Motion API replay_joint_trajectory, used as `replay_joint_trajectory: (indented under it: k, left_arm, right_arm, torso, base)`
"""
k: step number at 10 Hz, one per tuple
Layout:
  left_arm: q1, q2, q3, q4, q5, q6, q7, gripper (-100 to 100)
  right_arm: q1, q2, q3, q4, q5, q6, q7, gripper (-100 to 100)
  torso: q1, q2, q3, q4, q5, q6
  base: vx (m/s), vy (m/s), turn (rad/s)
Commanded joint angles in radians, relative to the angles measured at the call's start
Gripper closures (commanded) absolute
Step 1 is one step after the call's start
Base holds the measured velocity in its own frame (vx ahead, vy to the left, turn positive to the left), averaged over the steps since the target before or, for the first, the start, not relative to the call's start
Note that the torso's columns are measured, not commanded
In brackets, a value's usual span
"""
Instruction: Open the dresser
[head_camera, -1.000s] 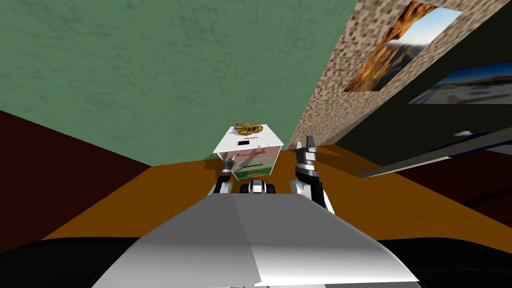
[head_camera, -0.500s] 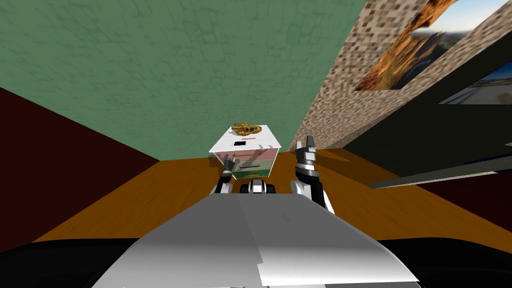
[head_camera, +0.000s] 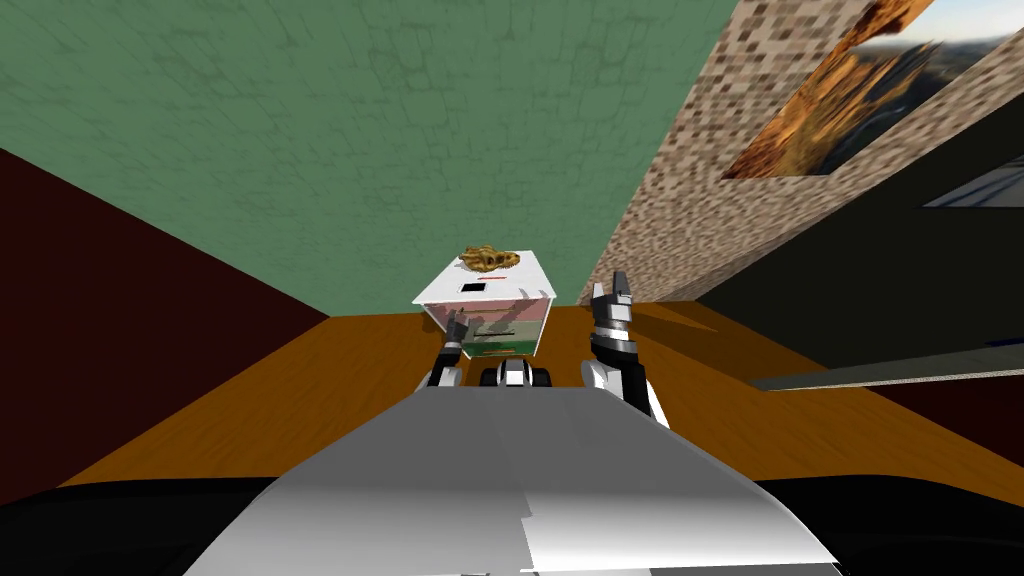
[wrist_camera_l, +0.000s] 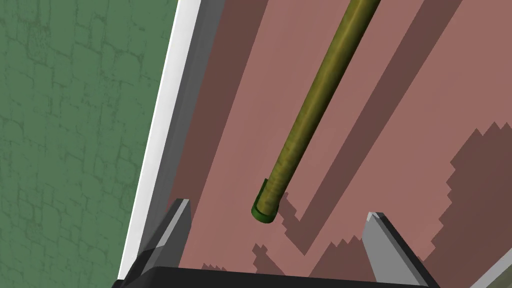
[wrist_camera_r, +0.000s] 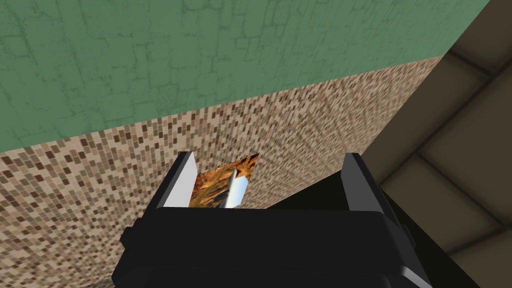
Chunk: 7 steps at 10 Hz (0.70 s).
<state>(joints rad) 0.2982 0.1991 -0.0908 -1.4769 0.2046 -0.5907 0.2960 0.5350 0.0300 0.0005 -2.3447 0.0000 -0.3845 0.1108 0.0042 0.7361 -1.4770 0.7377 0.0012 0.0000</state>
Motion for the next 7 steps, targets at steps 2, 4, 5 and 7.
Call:
replay_joint_trajectory:
  k: [2,4,5,7]
  left_arm:
    - [0.002,-0.007,-0.004,0.012,-0.003,-0.012,-0.002,100]
    - [0.013,0.006,-0.001,-0.032,0.001,0.01,0.002,100]
    - [0.016,0.009,-0.002,-0.036,0.001,0.014,0.003,100]
    - [0.033,0.02,-0.007,-0.06,0.002,0.031,0.009,100]
  right_arm:
    - [0.0,0.0,0.0,0.0,0.0,0.0,0.0,0]
    - [0.0,0.0,0.0,0.0,0.0,0.0,0.0,0]
    - [0.0,0.0,0.0,0.0,0.0,0.0,0.0,0]
    - [-0.001,0.0,0.0,0.0,0.0,0.0,0.0,0]
  torso:
    - [-0.003,0.002,0.001,0.0,-0.001,0.0]
    - [-0.003,0.001,0.002,-0.004,0.003,0.002]
    - [-0.002,0.003,0.002,-0.002,0.001,-0.001]
    - [-0.004,0.004,0.003,-0.001,0.0,0.0]
  base:
    - [-0.003,0.004,-0.003]
    - [-0.068,0.018,0.021]
    - [-0.176,-0.03,0.024]
    - [-0.206,-0.032,0.036]
